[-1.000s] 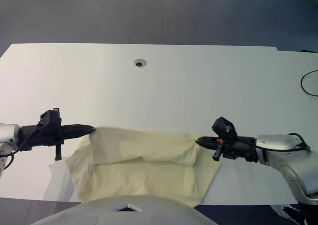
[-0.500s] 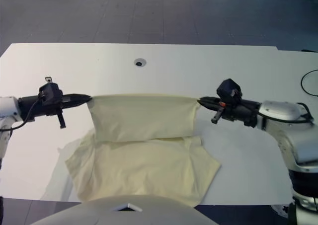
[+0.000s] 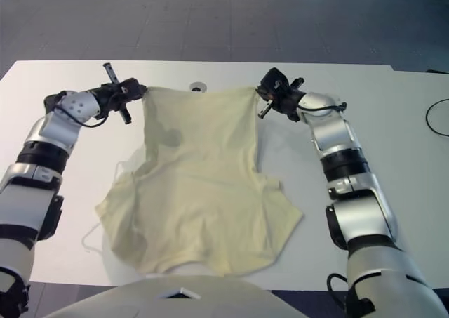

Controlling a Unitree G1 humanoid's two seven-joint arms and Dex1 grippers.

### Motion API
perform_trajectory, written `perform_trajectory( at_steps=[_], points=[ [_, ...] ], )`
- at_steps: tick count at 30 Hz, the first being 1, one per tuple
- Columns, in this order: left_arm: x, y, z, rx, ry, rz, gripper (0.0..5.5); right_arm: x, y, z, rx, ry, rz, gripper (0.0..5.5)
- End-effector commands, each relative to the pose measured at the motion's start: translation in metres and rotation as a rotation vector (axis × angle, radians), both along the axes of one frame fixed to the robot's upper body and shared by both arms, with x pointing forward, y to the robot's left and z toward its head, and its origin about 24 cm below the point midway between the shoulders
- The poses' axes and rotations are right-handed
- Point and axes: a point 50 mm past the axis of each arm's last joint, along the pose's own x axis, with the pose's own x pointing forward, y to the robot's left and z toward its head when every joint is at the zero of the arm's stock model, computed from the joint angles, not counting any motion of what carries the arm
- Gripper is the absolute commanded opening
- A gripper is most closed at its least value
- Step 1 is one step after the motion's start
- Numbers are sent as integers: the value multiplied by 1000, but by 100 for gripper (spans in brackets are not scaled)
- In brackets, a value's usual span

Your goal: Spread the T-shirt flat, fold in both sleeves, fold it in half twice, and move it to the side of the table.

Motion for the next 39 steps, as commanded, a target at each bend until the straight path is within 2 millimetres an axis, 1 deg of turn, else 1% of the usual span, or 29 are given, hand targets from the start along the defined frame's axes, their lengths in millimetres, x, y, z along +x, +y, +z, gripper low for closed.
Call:
perform_trajectory(
  at_steps=[1, 2, 6, 11, 13, 14, 17, 20, 22, 25, 27, 29, 31, 34, 39],
  points=[
    [12, -18, -13, 100, -28, 39, 24, 18, 7, -6, -120, -62, -68, 32],
    [12, -18, -16, 109, -30, 44, 34, 19, 5, -7, -119, -65, -84, 45],
    [13, -16, -19, 132, -68, 72, 104, 21, -10, -9, -196, -92, -185, 112],
    [15, -10, -10, 103, -152, 117, 190, 22, -20, -4, -174, -142, -256, 195],
    [17, -7, -4, 80, -190, 146, 217, 23, -22, 0, -148, -163, -276, 221],
    [18, -5, 0, 54, -211, 168, 241, 23, -24, 1, -134, -171, -284, 245],
    [18, 4, 7, -40, -217, 207, 285, 21, -26, 3, -62, -161, -270, 287],
    [7, 15, 1, -197, -134, 160, 338, 15, -27, -2, 52, -111, -201, 338],
    [-7, 27, -6, -279, -65, 97, 377, 0, -31, -5, 135, -77, -131, 376],
    [-39, 46, -17, -333, 45, 5, 433, -45, -38, -9, 176, -5, -40, 429],
    [-68, 59, -26, -322, 126, -18, 462, -78, -42, -11, 164, 44, -11, 457],
    [-96, 65, -35, -301, 203, -36, 506, -107, -44, -13, 144, 94, 14, 500],
    [-120, 67, -42, -290, 272, -49, 533, -128, -45, -15, 126, 139, 28, 526],
    [-148, 67, -49, -270, 357, -65, 537, -151, -46, -16, 110, 197, 37, 534],
    [-176, 70, -54, -252, 429, -55, 537, -173, -41, -20, 96, 289, 59, 534]
  ],
)
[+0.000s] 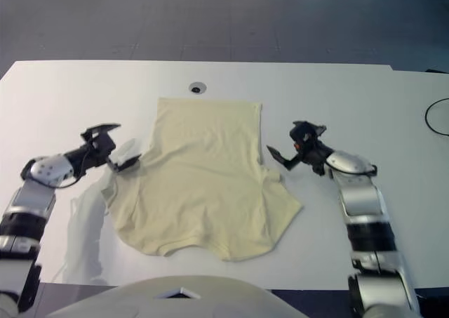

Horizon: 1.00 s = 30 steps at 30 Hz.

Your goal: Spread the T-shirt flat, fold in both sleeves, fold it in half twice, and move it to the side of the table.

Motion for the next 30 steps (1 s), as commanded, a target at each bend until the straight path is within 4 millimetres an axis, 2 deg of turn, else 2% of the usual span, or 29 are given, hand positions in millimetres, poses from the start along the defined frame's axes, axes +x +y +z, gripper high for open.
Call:
perform_trajectory(
  at_steps=[1, 6, 10, 13, 18, 24, 27, 30],
  points=[
    [-47, 2, 14, 76, 132, -104, 537, -42, 11, 26, -44, 73, 126, 534],
    [-69, 3, 19, 95, 198, -120, 537, -60, 16, 22, -88, 142, 172, 534],
    [-71, 3, 21, 112, 193, -103, 537, -65, 20, 15, -119, 163, 183, 534],
    [-63, 4, 22, 121, 147, -78, 537, -65, 20, 5, -153, 169, 168, 534],
    [-43, 3, 24, 118, 62, -39, 537, -57, 16, 4, -169, 136, 124, 534],
    [-10, 0, 47, 80, -81, 15, 537, -57, 13, 1, -182, 141, 124, 534],
    [-1, -8, 51, 43, -104, 0, 537, -60, 14, -2, -182, 153, 128, 534],
    [9, -22, 44, 7, -101, -24, 537, -61, 13, -5, -194, 167, 136, 534]
  ],
)
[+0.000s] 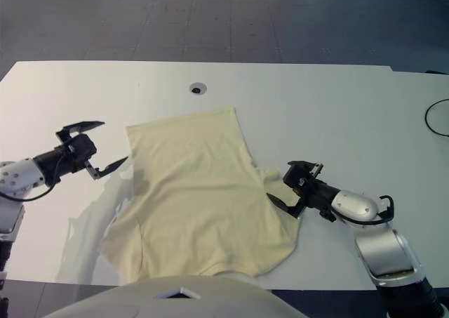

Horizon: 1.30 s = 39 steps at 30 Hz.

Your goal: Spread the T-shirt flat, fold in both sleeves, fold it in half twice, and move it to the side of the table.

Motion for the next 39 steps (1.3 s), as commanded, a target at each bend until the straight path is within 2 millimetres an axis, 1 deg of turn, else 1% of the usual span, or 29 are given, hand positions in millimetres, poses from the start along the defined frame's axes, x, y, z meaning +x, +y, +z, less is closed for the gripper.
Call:
perform_trajectory(
  at_steps=[1, 3, 7, 9, 12, 16, 18, 20, 26, 28, 30, 33, 35, 39],
  points=[
    [13, -19, -13, -38, 25, -31, 537, -3, -1, -4, -19, 22, 13, 534],
    [23, -28, -19, -44, 24, -40, 537, -3, -2, -5, -21, 21, 12, 534],
    [43, -40, -36, 3, 47, -53, 537, -4, -3, -5, -26, 20, 9, 534],
    [49, -42, -47, 77, 56, -58, 537, -5, -3, -5, -26, 19, 8, 534],
    [55, -35, -55, 185, 49, -48, 537, -6, -3, -5, -27, 20, 11, 534],
    [64, -23, -51, 290, -10, -16, 537, -7, -6, -8, -49, 32, 8, 534],
    [67, -24, -50, 303, -20, -24, 537, -8, -6, -10, -50, 36, 6, 534],
    [71, -30, -51, 308, -24, -45, 537, -8, -6, -11, -47, 37, 3, 534],
    [80, -68, -64, 298, -31, -204, 537, -5, -1, -10, 6, 22, -23, 534],
    [83, -79, -65, 289, -50, -246, 537, -3, 3, -9, 58, 11, -44, 534],
    [88, -86, -65, 297, -78, -270, 537, 1, 9, -4, 157, -9, -81, 534],
    [91, -88, -64, 311, -106, -278, 537, 7, 15, 3, 270, -40, -125, 534],
    [93, -87, -62, 319, -118, -276, 537, 9, 14, 7, 283, -55, -139, 534],
    [101, -81, -50, 343, -183, -246, 537, 9, 10, 16, 268, -77, -144, 534]
  ],
)
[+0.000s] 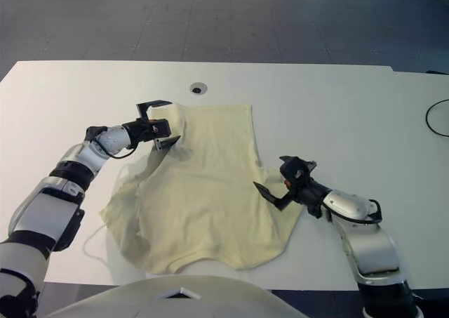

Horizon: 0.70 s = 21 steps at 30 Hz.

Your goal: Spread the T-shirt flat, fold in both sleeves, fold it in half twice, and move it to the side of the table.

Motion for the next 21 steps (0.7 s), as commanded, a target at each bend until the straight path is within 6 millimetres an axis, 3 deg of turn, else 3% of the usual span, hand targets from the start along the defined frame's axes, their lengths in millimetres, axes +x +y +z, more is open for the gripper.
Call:
perform_trajectory(
  at_steps=[1, 6, 11, 18, 21],
  points=[
    [5, 9, 4, 67, -25, 23, 537, -1, -5, 13, -28, -32, -11, 534],
    [10, 13, 25, 30, -104, 5, 537, -2, -5, 23, -36, -62, -14, 534],
    [1, 29, 44, 37, -177, -33, 537, -6, -1, 21, -20, -55, -17, 534],
    [-35, 50, 75, -84, -275, -10, 537, -12, 2, 17, 1, -42, -31, 534],
    [-63, 65, 76, -245, -174, 117, 537, -18, 3, 15, 19, -27, -45, 534]
  ],
)
